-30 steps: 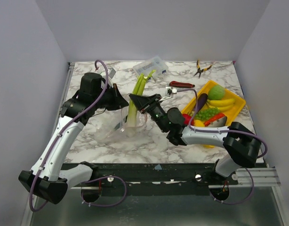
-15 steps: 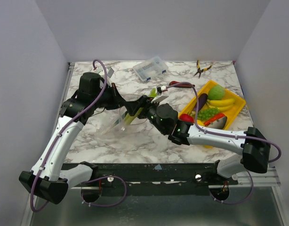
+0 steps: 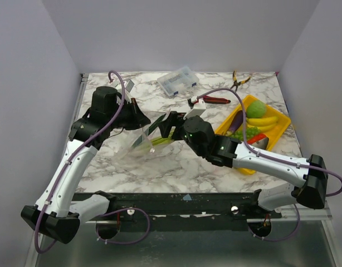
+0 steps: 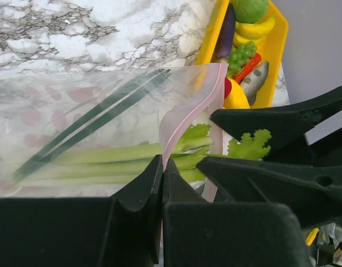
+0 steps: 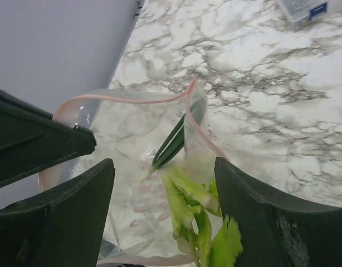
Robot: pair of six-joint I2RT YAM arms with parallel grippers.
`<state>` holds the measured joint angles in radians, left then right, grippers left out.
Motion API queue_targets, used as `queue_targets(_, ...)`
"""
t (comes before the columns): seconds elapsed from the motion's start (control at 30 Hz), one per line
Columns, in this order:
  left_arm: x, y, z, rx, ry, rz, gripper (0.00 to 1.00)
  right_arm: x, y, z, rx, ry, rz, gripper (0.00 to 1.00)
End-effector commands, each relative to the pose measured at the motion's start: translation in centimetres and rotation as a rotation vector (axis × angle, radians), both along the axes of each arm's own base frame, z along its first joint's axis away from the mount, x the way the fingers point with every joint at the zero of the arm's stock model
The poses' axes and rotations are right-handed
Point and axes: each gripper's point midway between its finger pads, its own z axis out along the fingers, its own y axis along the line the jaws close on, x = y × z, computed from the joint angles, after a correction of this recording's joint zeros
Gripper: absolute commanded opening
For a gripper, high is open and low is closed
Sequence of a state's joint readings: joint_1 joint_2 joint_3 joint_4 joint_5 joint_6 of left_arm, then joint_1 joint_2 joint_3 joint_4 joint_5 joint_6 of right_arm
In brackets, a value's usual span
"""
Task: Place the food in the zip-top bag and seal the zipper
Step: Place the fake vegetable in the zipper food storage bag, then adjust the zipper food storage bag at the center of the board.
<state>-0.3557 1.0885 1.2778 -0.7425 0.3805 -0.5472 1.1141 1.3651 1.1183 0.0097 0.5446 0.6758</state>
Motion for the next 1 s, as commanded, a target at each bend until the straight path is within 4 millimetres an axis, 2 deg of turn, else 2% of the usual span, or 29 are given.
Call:
queue_targets(0.0, 0.0, 1.2, 1.0, 0.014, -0.052, 0.07, 0.0, 1.7, -4.6, 0.4, -0.177, 0.045, -0.167, 0.75)
queue_targets(0.1, 0.4, 1.6, 0.7, 0.016, -0.043, 0.106, 0.0, 1.6, -6.2, 1.7, -0.231, 0.036, -0.148, 0.75)
queue_targets(0.2, 0.6, 1.1, 0.4, -0.002, -0.003, 0.089, 0.0, 1.4, -7.0, 2.1, -0.243, 0.072, -0.099, 0.77)
queue_targets(0.27, 0.7, 0.6, 0.0, -0.015, 0.021, 0.07, 0.0, 1.2, -6.4, 1.7, -0.245, 0.121, -0.007, 0.76)
queue_targets(0.43, 0.8, 0.2, -0.7, -0.03, 0.04, 0.047, 0.0, 0.7, -4.5, 0.4, -0.266, 0.124, 0.109, 0.63)
queue_targets(0.5, 0.7, 0.2, -0.7, -0.027, 0.039, 0.045, 0.0, 0.6, -3.4, -0.2, -0.256, 0.127, 0.153, 0.61)
queue_targets(0.63, 0.6, 0.4, -0.7, -0.02, 0.028, 0.043, 0.0, 0.9, -2.0, -1.1, -0.249, 0.125, 0.188, 0.55)
queue_targets(0.73, 0.4, 0.3, -0.6, -0.016, 0.024, 0.025, 0.0, 2.0, -1.9, -1.8, -0.273, 0.129, 0.142, 0.5)
queue_targets(0.77, 0.4, 0.4, -0.5, -0.013, 0.022, 0.024, 0.0, 2.2, -1.8, -1.8, -0.284, 0.127, 0.134, 0.46)
queue_targets(0.87, 0.3, 0.6, -0.6, 0.004, 0.015, 0.022, 0.0, 2.7, -1.7, -2.1, -0.31, 0.143, 0.117, 0.2)
queue_targets(0.97, 0.2, 1.0, -0.9, 0.026, 0.012, 0.026, 0.0, 2.6, -0.9, -2.2, -0.32, 0.159, 0.15, 0.06)
